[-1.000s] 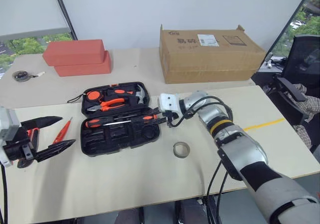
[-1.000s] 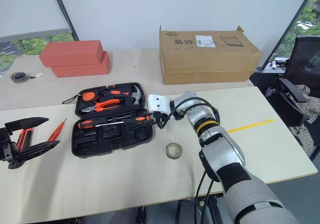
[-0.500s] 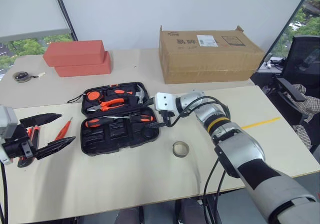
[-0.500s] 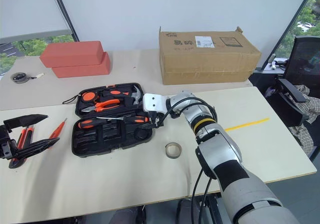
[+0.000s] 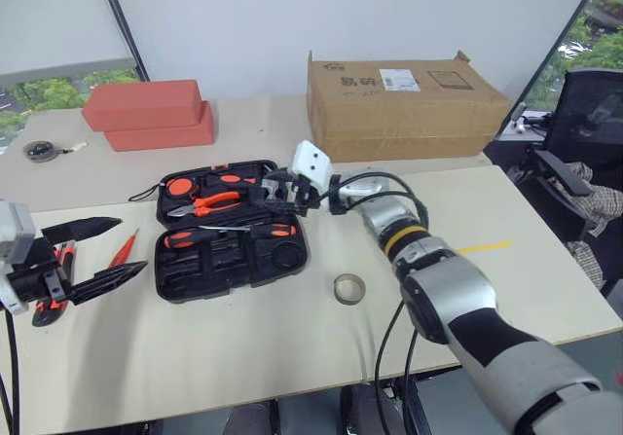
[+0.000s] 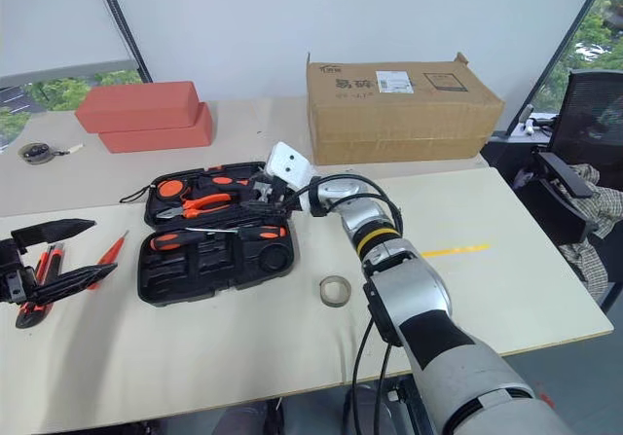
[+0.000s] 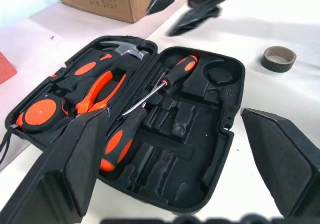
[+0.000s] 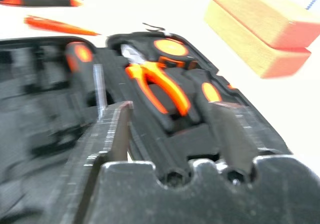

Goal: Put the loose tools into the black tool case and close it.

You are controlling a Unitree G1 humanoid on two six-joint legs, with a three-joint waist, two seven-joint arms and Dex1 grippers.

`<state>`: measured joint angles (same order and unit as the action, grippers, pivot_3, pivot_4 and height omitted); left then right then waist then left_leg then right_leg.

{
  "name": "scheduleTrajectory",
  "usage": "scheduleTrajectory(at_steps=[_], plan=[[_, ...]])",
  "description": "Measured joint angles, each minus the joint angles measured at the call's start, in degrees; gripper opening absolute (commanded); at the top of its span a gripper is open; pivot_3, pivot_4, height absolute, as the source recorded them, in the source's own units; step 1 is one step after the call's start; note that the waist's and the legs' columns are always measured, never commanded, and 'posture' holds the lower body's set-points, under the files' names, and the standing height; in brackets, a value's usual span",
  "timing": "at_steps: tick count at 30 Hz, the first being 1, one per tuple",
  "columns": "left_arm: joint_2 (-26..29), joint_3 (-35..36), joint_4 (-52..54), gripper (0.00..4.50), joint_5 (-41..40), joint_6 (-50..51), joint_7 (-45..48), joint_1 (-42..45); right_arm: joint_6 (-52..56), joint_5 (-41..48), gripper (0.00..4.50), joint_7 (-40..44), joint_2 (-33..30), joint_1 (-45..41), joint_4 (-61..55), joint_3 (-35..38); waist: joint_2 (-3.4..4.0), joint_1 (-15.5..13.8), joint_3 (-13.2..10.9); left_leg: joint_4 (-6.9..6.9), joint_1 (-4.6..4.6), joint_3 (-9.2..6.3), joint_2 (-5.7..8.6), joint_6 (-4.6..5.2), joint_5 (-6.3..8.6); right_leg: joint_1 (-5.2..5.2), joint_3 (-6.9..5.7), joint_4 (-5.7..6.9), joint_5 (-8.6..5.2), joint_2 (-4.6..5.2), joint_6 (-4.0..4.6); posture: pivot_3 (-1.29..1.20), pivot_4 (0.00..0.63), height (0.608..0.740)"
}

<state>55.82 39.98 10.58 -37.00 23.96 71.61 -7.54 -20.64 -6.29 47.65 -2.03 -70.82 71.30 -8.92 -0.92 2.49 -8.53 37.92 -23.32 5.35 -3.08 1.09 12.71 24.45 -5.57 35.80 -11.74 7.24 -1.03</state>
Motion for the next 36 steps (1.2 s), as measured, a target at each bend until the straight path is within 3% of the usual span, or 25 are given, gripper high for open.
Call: scheduleTrajectory(at_steps=[5, 18, 26, 36], plan=[[0.6, -0.3, -0.2, 4.5, 0.0, 0.0, 0.5, 0.2, 1.5, -4.9, 0.04, -5.8, 1.6, 0.0, 0.3, -3.6, -0.03, 0.1, 0.0, -0.03, -0.07, 0.02, 0.0, 0.01, 0.01, 0.07, 0.01, -0.01, -0.01, 0.0, 0.01, 0.0, 0.15, 0.713], [0.9, -0.8, -0.2, 4.5, 0.8, 0.0, 1.0, 0.7, 3.5, -13.3, 0.04, -8.8, 5.3, 0.1, 1.6, -10.9, -0.03, 0.1, -0.2, -0.07, -0.05, 0.0, 0.0, 0.01, 0.0, 0.09, 0.0, 0.0, -0.03, 0.0, 0.04, 0.0, 0.15, 0.713], [0.9, -0.8, -0.3, 4.5, 1.0, 0.0, 1.1, 0.6, -0.7, -12.9, 0.04, -0.8, 4.6, 0.3, 0.7, -10.9, -0.05, 0.1, -0.2, -0.08, -0.05, -0.01, 0.0, 0.01, 0.0, 0.09, 0.0, -0.01, -0.04, -0.01, 0.03, 0.0, 0.15, 0.713], [0.9, -0.8, -0.4, 4.5, 1.0, 0.0, 0.9, 0.6, -1.5, -8.0, 0.04, 1.2, 3.9, 1.4, -1.1, -6.0, -0.06, 0.1, -0.2, -0.08, -0.04, -0.02, -0.02, -0.01, -0.01, 0.08, -0.01, 0.01, -0.04, -0.02, 0.04, 0.0, 0.15, 0.713]])
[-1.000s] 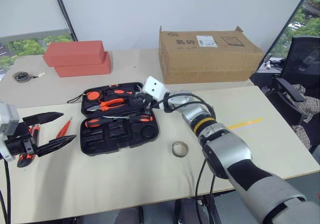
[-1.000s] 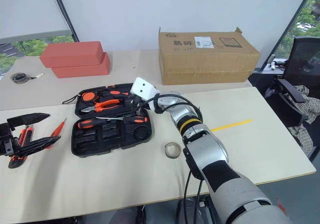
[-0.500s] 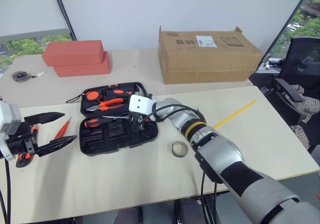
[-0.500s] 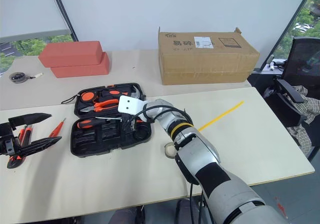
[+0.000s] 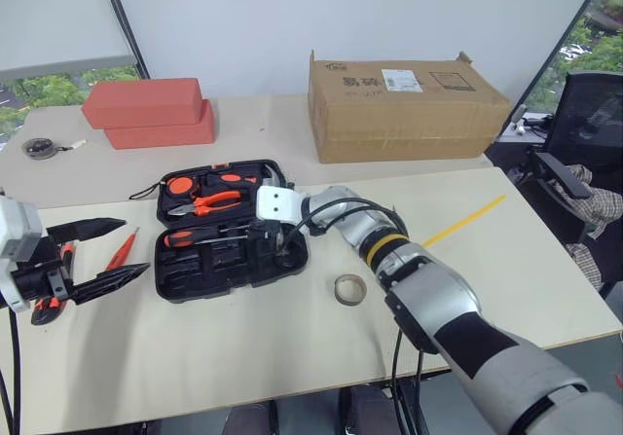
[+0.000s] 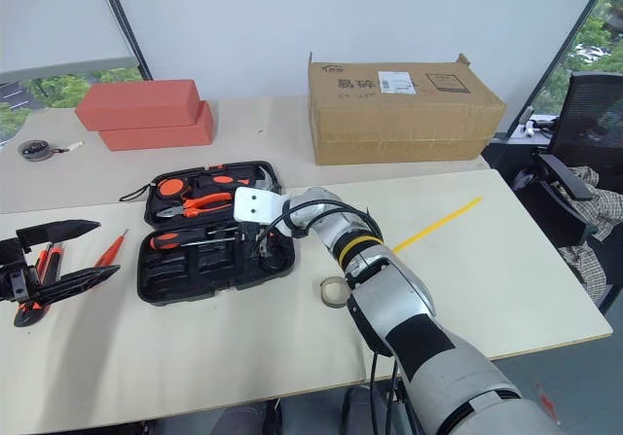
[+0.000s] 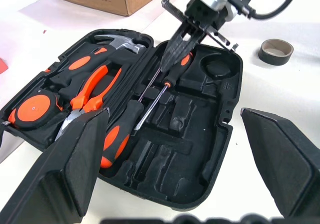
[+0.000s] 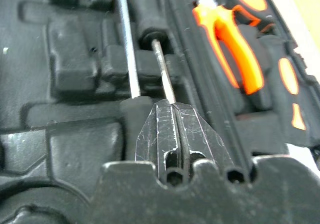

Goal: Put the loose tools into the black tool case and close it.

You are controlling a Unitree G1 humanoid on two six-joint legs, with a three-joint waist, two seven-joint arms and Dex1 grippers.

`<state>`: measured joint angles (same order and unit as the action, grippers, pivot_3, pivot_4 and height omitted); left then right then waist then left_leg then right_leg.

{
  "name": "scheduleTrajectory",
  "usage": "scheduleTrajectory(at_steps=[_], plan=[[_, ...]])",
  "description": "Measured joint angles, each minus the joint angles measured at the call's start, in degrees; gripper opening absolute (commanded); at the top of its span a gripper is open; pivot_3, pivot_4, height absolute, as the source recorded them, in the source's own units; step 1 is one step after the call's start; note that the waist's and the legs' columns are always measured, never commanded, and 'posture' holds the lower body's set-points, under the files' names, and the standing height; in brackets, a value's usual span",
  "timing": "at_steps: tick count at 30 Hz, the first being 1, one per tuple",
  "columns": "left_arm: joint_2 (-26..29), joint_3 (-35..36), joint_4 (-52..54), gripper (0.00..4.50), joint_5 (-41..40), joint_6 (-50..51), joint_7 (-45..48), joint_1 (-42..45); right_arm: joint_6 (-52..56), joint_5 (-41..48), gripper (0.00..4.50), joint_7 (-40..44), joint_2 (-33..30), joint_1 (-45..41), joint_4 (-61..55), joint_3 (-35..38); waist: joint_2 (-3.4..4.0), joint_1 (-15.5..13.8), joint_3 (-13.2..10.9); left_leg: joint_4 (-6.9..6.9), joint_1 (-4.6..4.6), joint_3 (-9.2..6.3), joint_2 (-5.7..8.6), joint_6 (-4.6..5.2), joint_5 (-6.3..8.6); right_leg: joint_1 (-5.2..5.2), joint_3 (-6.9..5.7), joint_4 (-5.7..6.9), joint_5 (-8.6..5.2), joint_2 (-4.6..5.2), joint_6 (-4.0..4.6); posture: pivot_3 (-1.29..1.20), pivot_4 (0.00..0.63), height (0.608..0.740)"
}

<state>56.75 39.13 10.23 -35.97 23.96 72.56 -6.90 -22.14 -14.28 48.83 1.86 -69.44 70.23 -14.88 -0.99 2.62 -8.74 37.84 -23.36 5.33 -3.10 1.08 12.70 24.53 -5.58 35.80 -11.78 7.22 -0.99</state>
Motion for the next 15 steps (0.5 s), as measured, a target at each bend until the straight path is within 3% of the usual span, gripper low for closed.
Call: scheduleTrajectory(at_steps=[9, 15], plan=[[0.0, -0.8, -1.2, 4.5, 0.1, 0.0, -0.2, 0.0, 2.7, 1.5, 0.04, 1.0, 0.9, 3.4, -0.3, -0.1, 0.0, -0.1, 0.0, 0.0, -0.01, 0.0, 0.01, 0.0, 0.0, 0.0, 0.01, 0.0, 0.0, 0.0, 0.0, 0.0, 0.15, 0.713], [0.0, -0.8, -1.1, 4.5, 0.1, 0.1, -0.7, 0.0, 2.8, -2.2, 0.04, -1.1, 0.7, 3.7, -2.2, -4.1, 0.0, -0.1, 0.0, 0.0, 0.13, -0.01, 0.0, -0.01, 0.0, -0.07, 0.01, 0.04, -0.05, 0.01, -0.04, 0.0, 0.15, 0.713]])
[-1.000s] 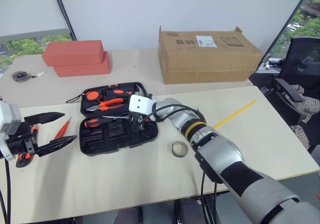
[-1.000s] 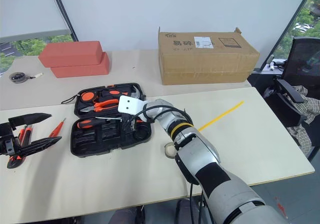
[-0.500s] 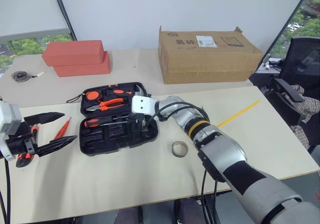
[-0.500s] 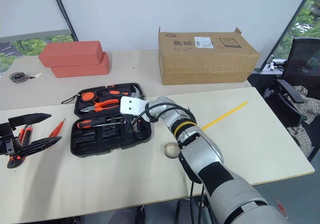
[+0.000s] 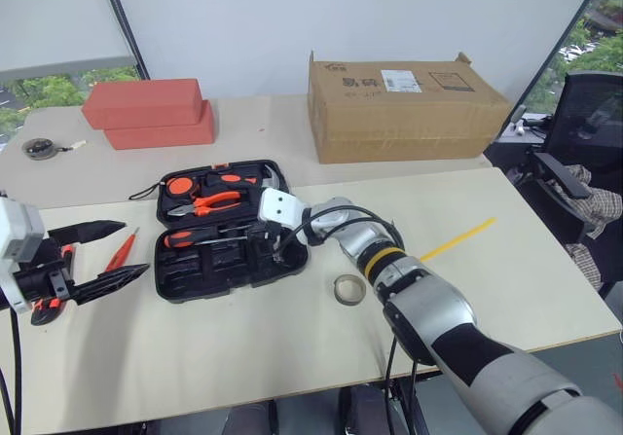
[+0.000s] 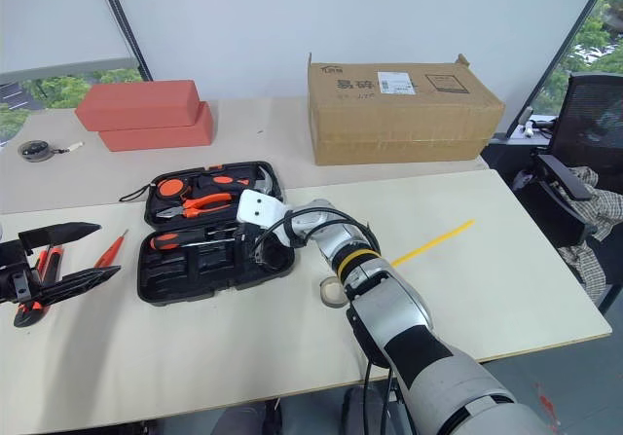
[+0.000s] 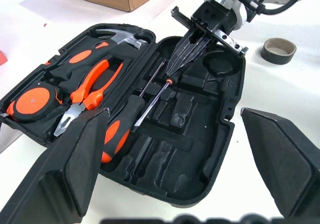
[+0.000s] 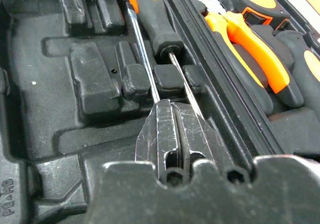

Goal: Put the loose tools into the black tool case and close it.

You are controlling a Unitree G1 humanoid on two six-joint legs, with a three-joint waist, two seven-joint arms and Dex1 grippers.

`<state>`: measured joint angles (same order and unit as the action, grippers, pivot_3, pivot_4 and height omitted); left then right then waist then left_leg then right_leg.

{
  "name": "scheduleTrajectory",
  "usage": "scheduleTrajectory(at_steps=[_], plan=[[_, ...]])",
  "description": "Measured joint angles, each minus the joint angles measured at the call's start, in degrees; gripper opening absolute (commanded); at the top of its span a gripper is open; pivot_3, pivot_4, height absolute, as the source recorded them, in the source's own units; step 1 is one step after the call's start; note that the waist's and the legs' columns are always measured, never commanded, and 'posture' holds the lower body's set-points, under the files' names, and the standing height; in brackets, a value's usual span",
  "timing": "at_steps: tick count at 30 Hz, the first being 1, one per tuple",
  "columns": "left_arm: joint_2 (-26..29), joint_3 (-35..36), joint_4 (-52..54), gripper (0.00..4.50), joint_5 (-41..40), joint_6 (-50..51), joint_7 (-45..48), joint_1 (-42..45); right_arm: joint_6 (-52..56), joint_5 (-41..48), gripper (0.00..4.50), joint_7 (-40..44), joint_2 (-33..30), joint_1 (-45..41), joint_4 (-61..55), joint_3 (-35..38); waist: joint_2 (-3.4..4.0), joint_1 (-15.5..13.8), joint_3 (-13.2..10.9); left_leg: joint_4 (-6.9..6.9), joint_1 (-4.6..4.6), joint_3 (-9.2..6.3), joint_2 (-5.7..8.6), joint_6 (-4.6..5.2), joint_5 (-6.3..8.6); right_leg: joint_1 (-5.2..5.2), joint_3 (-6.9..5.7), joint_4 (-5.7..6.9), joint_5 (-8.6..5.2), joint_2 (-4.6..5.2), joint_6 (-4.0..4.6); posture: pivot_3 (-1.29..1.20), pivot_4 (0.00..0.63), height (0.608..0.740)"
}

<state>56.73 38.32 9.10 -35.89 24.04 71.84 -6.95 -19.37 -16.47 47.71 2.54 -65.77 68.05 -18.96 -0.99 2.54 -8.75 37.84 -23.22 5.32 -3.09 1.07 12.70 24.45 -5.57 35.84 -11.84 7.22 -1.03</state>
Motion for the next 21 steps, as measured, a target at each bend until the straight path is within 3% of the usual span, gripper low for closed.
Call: scheduleTrajectory(at_steps=[8, 12, 17, 21], plan=[[-0.4, 0.0, 0.9, 4.5, -0.1, 0.4, -1.7, -1.6, 0.9, -2.3, 0.04, -2.8, 0.1, 1.3, -2.6, -2.1, -0.02, 0.0, 0.0, 0.0, 0.35, -0.02, -0.04, -0.41, 0.24, -0.13, 0.01, 0.02, -0.12, 0.01, -0.13, 0.0, 0.15, 0.713], [-2.0, 0.3, 1.3, 4.5, 0.8, 1.0, -5.0, -3.3, 3.0, 3.1, 0.04, 0.9, 0.8, 2.3, -3.5, 2.1, -0.03, 0.1, 0.0, 0.0, 0.2, 0.0, -0.08, -0.41, 0.18, -0.15, 0.02, 0.03, -0.1, -0.02, -0.07, 0.0, 0.15, 0.713], [-6.2, 0.3, 0.1, 4.5, 5.2, 0.9, -14.8, -2.8, 9.0, 12.8, 1.36, 11.0, -0.6, 4.0, -14.1, 7.2, -0.05, -0.1, 0.0, 0.0, -0.09, -0.05, -0.3, -0.06, -0.03, 0.03, -0.06, -0.01, 0.03, -0.13, 0.13, 0.0, 0.15, 0.713], [-8.9, -0.4, -2.1, 4.5, 8.9, 2.1, -24.5, 0.2, 15.6, 19.9, 2.81, 18.5, -4.0, 7.0, -28.2, 8.9, -0.08, -0.6, 0.0, 0.0, -0.07, -0.08, -0.35, -0.04, 0.05, -0.07, -0.14, -0.07, 0.03, -0.14, 0.13, 0.0, 0.15, 0.713]])
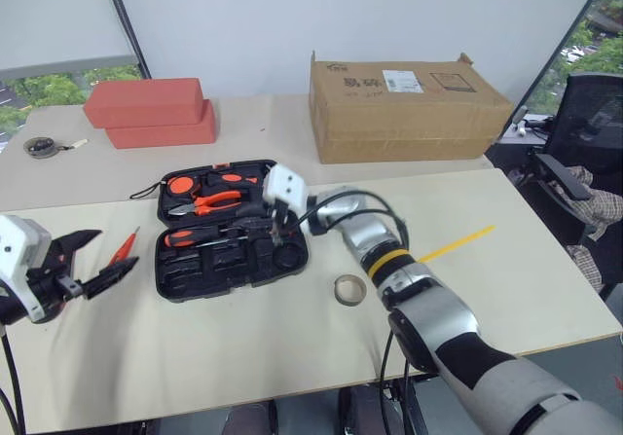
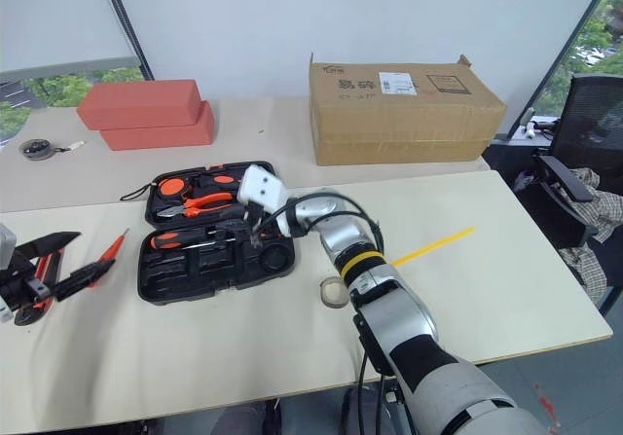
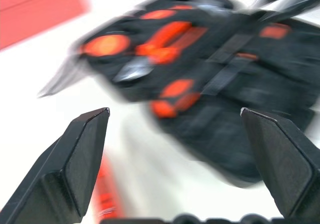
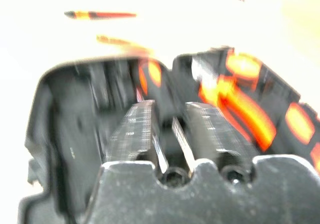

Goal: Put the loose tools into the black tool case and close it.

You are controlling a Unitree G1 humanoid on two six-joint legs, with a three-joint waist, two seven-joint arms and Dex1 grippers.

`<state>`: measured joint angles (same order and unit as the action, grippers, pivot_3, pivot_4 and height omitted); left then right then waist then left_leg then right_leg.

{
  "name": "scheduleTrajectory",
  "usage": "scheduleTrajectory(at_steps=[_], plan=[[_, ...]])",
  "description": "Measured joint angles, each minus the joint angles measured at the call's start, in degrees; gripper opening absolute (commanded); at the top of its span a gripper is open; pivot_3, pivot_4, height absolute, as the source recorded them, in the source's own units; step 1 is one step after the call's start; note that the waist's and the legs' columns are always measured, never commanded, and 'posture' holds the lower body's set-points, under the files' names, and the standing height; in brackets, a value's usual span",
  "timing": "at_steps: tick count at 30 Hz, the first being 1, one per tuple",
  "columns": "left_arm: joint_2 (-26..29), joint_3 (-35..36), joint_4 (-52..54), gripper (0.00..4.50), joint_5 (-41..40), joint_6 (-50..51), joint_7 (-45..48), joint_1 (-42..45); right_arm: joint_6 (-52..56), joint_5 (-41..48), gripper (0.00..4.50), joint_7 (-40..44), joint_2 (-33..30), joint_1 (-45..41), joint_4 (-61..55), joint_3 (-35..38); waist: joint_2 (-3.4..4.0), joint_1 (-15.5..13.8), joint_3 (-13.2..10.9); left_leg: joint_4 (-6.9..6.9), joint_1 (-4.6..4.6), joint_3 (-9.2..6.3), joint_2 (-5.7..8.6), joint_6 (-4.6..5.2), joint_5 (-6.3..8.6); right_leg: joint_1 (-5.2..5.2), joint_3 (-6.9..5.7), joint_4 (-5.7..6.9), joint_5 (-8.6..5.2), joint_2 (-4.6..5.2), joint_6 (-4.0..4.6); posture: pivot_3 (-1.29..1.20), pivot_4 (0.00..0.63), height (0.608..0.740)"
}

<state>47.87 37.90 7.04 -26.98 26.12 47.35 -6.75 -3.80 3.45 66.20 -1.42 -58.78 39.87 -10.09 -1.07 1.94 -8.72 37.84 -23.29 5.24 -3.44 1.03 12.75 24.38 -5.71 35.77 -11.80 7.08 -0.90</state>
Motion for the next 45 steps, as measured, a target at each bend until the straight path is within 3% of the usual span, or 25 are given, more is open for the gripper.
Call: scheduleTrajectory(at_steps=[5, 12, 20, 23, 32, 40, 45], plan=[[-2.5, -3.7, -3.8, 4.5, 6.4, 1.1, -9.7, 1.4, 6.6, 7.0, 4.45, 7.1, -6.0, 6.6, -11.7, 0.4, -0.15, -0.1, 0.1, 0.0, -0.02, 0.07, 0.01, 0.02, 0.03, 0.04, 0.0, -0.02, 0.0, 0.01, 0.0, 0.0, 0.15, 0.713], [-3.8, -9.2, -6.8, 4.5, 8.6, 2.2, -12.4, 3.9, 10.8, 10.3, 4.45, 10.0, -13.9, 8.4, -19.1, 0.7, -0.38, -0.5, 0.2, 0.0, 0.0, 0.16, -0.12, -0.04, 0.0, 0.18, -0.05, 0.06, 0.01, -0.01, 0.02, 0.0, 0.15, 0.713], [-3.4, -12.9, -17.7, 4.5, 9.4, 2.5, -12.6, 11.0, 16.0, 12.8, 4.45, 9.4, -22.4, 12.9, -26.9, 2.7, -0.48, -1.2, 0.3, 0.0, -0.04, 0.32, -0.12, -0.02, 0.02, 0.24, -0.04, 0.01, 0.03, 0.01, 0.05, 0.0, 0.15, 0.713], [-2.5, -14.2, -20.2, 3.74, 9.4, 2.7, -11.6, 13.0, 17.6, 14.1, 4.5, 8.6, -24.5, 14.1, -30.2, 4.3, -0.47, -1.4, 0.3, 0.0, 0.0, 0.34, -0.14, -0.03, 0.02, 0.24, -0.05, 0.02, 0.03, 0.02, 0.05, 0.0, 0.15, 0.713], [-2.5, -15.7, -23.8, 0.54, 9.3, 2.5, -10.4, 16.0, 21.6, 19.0, 4.5, 7.1, -27.4, 16.8, -34.7, 7.0, -0.46, -1.3, 0.3, 0.0, 0.11, 0.52, -0.29, -0.07, 0.0, 0.26, -0.04, 0.02, -0.01, 0.01, -0.02, 0.0, 0.15, 0.713], [-2.5, -12.7, -25.5, 0.49, 6.5, 1.0, -8.5, 17.3, 22.0, 20.7, 4.5, 6.8, -30.0, 17.4, -35.2, 8.8, -0.52, -1.3, 0.3, 0.0, -0.15, 0.75, -0.31, -0.03, 0.01, 0.57, -0.04, 0.0, 0.18, 0.03, 0.28, 0.0, 0.15, 0.713], [-1.7, -12.5, -20.4, 0.49, 3.1, -7.9, 2.7, 18.5, 22.3, 22.2, 4.5, 7.2, -32.0, 19.8, -35.8, 9.4, -0.61, -1.9, 0.3, 0.0, -0.31, 1.18, -0.27, 0.04, 0.09, 0.66, -0.07, -0.07, 0.2, 0.09, 0.32, 0.0, 0.15, 0.713]])
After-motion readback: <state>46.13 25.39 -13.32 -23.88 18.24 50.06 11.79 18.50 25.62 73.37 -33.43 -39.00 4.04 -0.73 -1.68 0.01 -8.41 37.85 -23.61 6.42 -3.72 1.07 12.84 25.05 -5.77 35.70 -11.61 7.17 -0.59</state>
